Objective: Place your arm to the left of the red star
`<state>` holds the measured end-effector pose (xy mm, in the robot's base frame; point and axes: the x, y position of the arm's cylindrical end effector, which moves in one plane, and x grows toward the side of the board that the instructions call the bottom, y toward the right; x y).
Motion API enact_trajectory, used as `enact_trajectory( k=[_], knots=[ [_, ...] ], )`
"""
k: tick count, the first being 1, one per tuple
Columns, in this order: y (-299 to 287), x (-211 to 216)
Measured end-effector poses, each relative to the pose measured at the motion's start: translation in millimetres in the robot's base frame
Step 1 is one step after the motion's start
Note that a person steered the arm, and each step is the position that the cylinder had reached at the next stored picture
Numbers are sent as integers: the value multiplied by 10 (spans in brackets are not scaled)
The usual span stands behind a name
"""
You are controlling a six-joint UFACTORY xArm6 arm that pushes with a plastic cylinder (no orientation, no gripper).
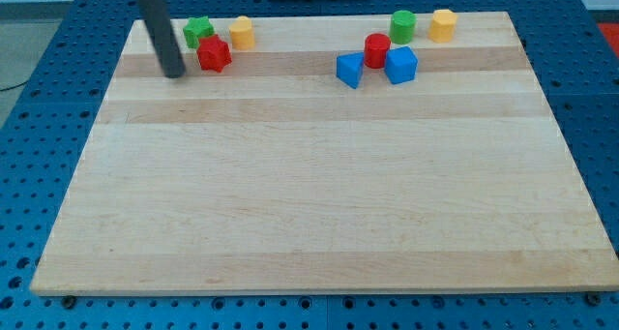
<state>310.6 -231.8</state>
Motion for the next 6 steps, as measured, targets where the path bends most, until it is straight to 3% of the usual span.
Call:
enact_trajectory(
  k=[2,4,6],
  knots=[
    [-724,0],
    [-714,-186],
    [-174,-255]
  ],
)
